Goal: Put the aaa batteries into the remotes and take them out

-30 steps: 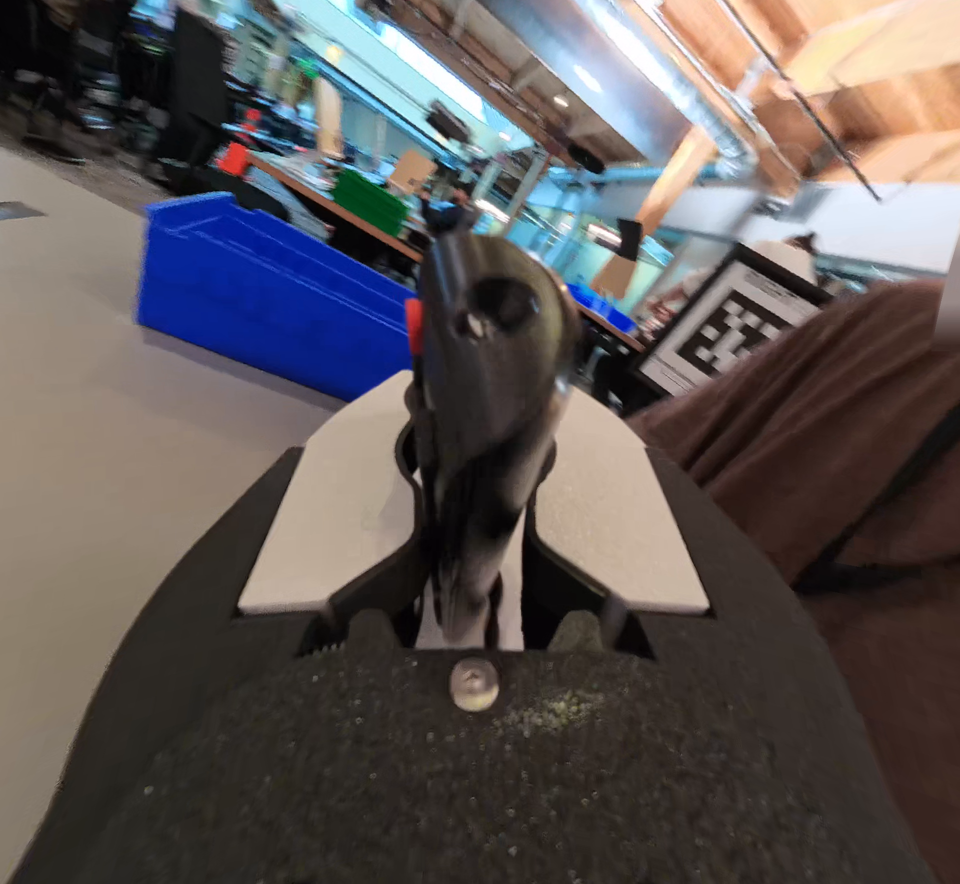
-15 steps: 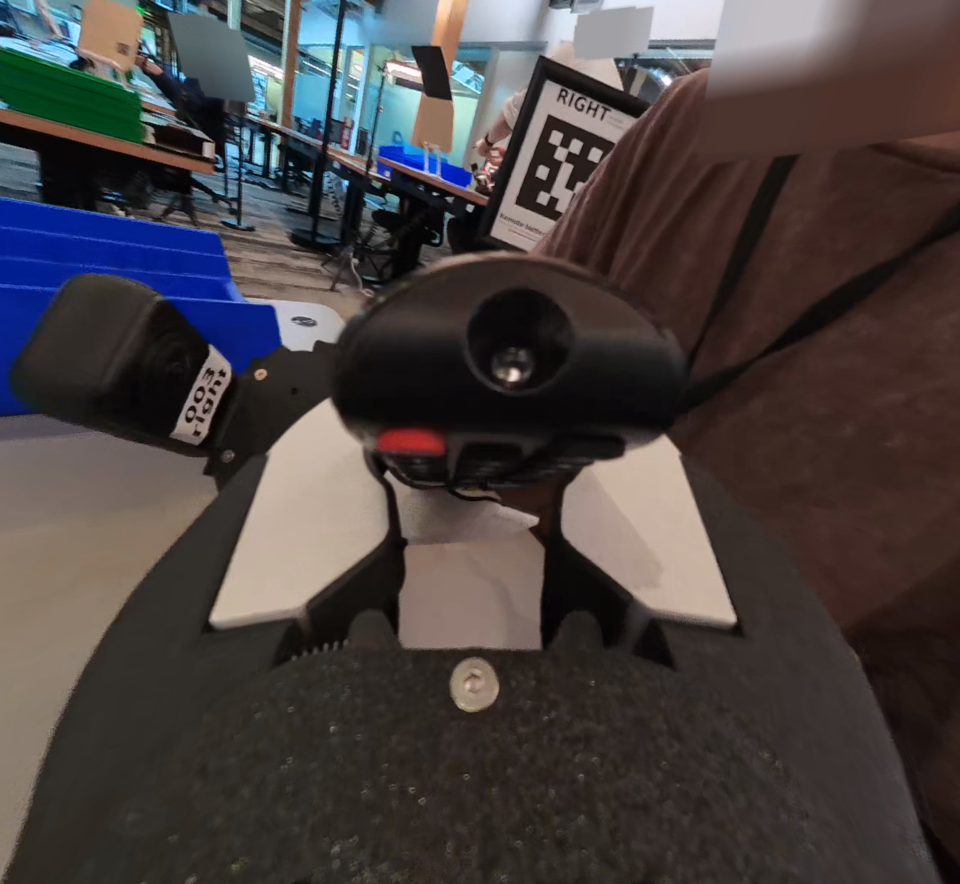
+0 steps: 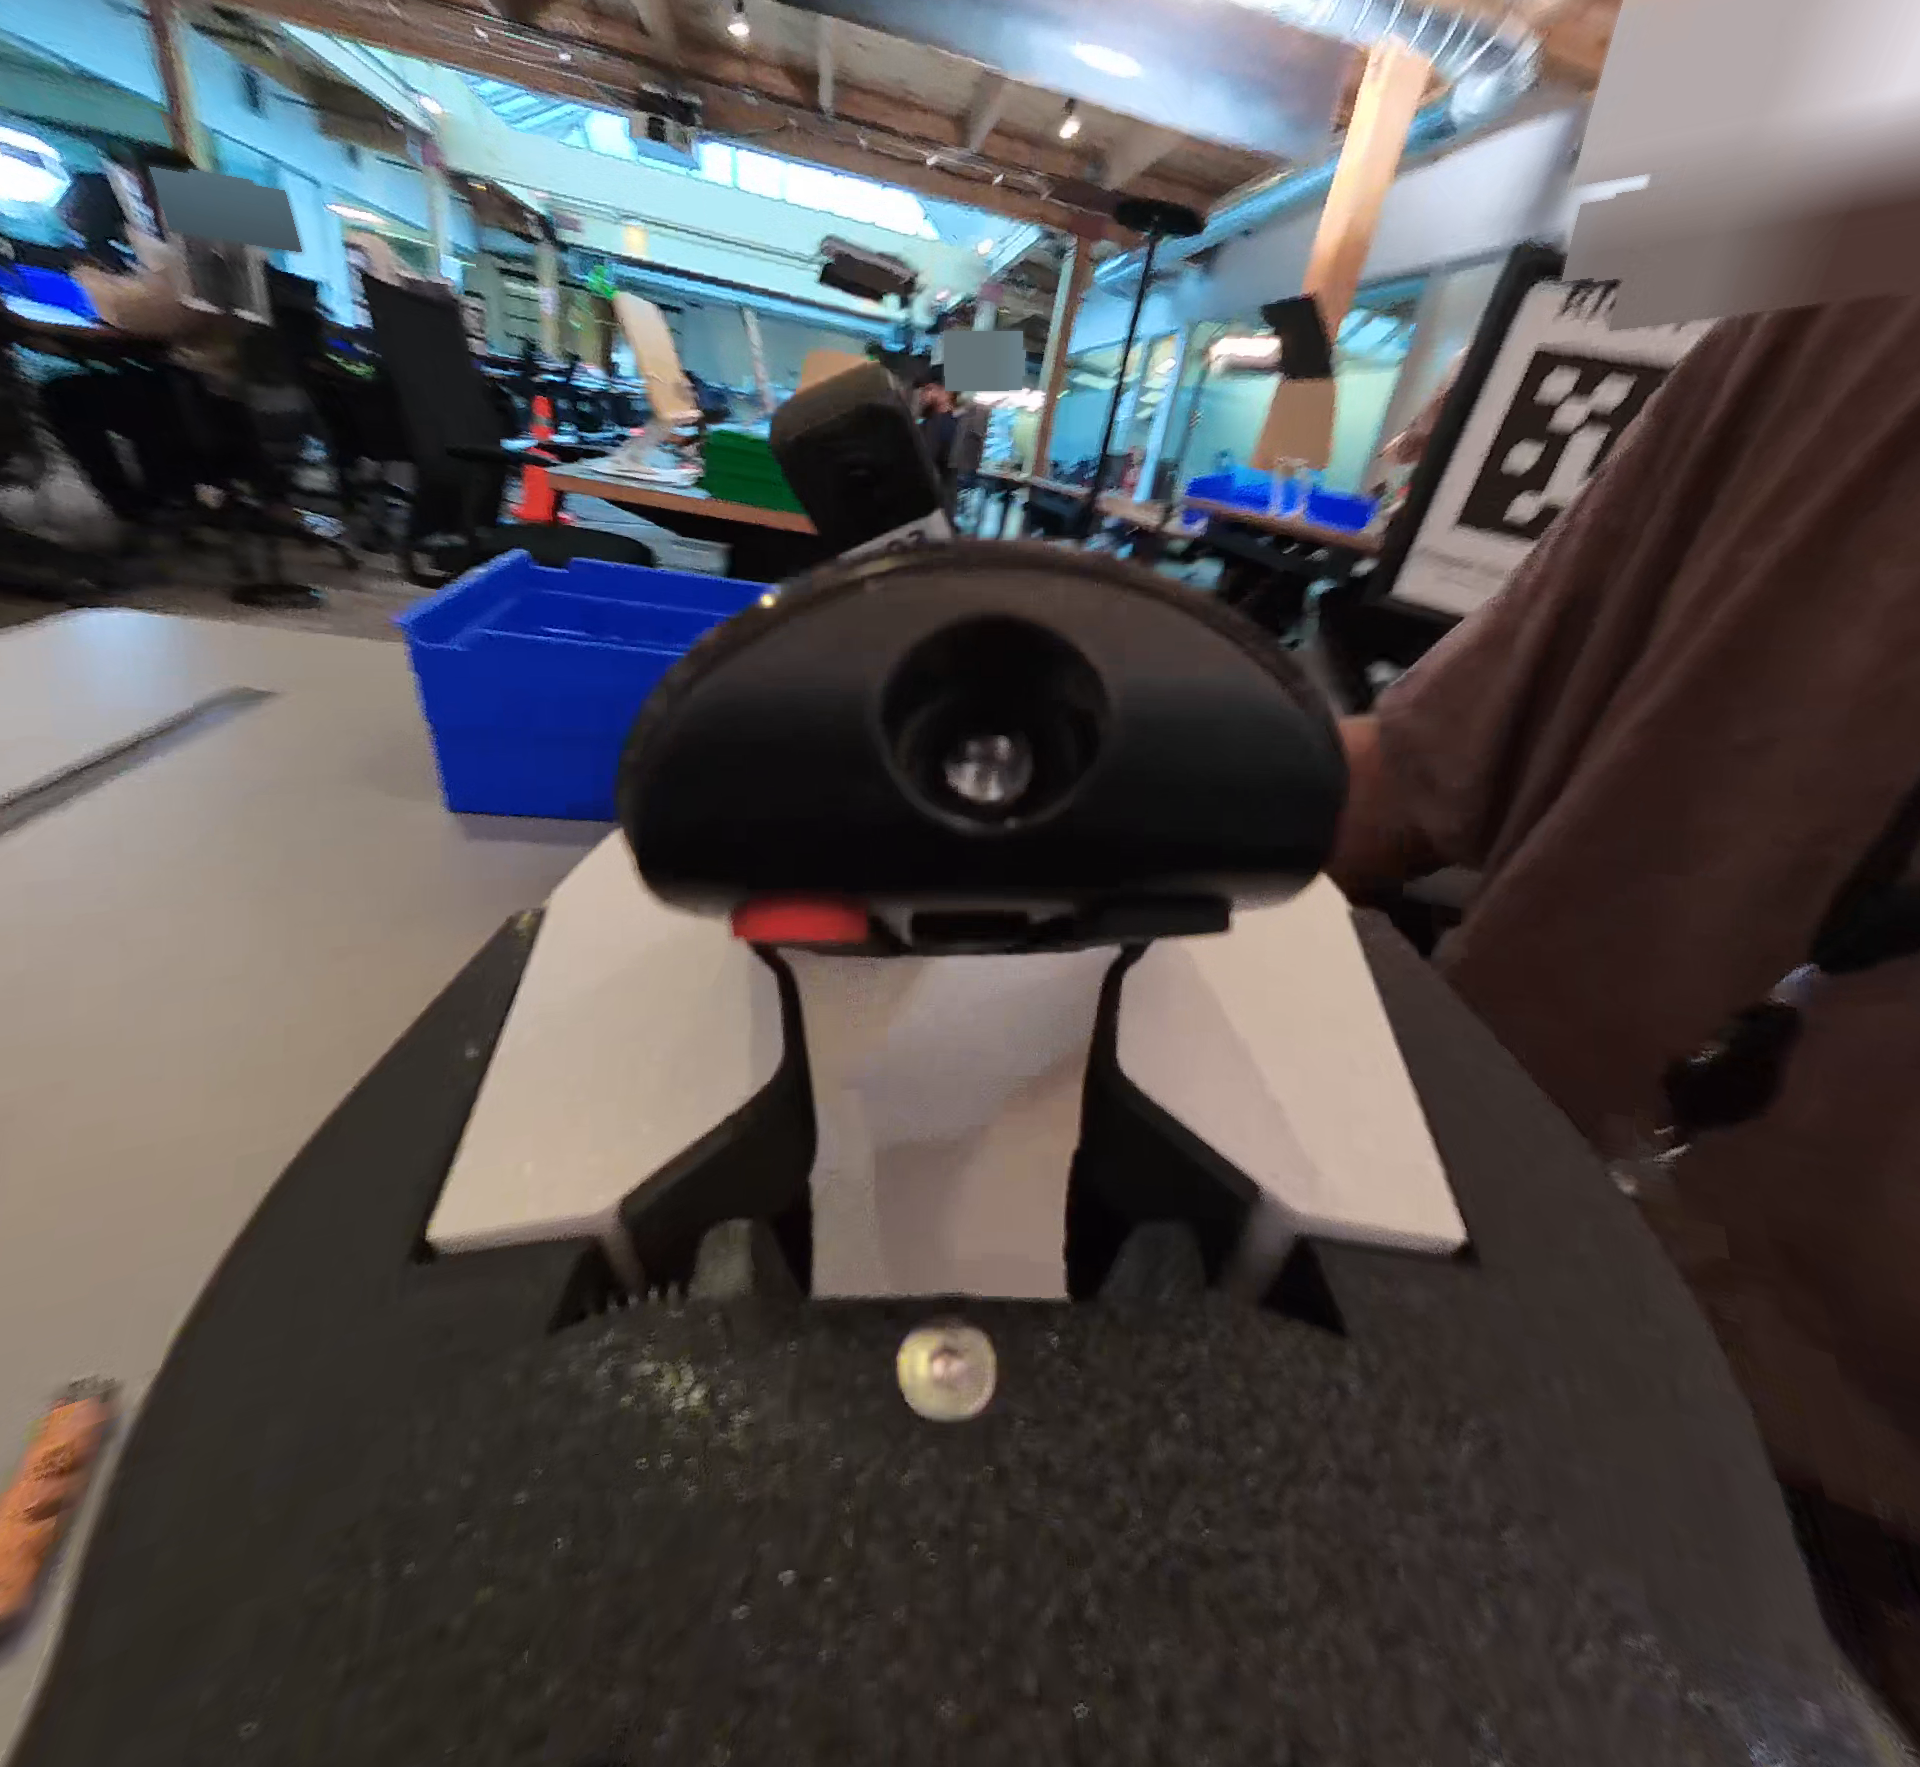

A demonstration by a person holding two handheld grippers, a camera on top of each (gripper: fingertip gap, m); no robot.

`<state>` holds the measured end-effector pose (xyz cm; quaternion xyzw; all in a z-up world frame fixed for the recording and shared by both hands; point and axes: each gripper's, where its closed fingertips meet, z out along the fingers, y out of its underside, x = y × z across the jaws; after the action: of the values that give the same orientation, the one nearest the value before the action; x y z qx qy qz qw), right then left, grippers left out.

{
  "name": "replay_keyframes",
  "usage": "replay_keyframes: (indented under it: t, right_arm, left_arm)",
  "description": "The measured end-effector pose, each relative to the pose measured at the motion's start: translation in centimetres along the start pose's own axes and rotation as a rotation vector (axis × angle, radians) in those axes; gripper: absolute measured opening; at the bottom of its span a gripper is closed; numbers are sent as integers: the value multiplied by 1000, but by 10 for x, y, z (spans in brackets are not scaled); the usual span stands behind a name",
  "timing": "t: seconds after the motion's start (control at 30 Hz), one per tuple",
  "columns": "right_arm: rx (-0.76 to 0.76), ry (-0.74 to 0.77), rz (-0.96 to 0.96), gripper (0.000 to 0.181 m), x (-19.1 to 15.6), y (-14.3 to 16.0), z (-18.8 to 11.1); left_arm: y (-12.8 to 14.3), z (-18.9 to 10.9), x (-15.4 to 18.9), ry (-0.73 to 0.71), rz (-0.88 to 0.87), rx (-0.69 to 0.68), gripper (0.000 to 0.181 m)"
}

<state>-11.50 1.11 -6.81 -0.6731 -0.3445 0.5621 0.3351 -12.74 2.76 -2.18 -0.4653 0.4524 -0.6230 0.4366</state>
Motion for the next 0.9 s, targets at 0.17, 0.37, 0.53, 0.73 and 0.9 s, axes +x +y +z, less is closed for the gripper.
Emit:
replay_keyframes:
  t: [0.17,0.37,0.53,0.73,0.9]
  right_arm:
    - [165,19,386,92,29,-5,-7]
    - [421,62,570,114,38,-6,9]
    - [406,206,434,125,39,-9,16]
    - [362,315,351,125,46,-10,6]
    - [406,276,337,99,47,-23,-10]
  left_arm:
    - [-2,3,-3,-200,275,-18,61]
    - [8,8,-17,-410,431,-59,61]
    - [26,23,-14,-416,446,-68,61]
    - [35,26,-19,-445,465,-82,61]
    - [34,24,-21,-475,456,-80,61]
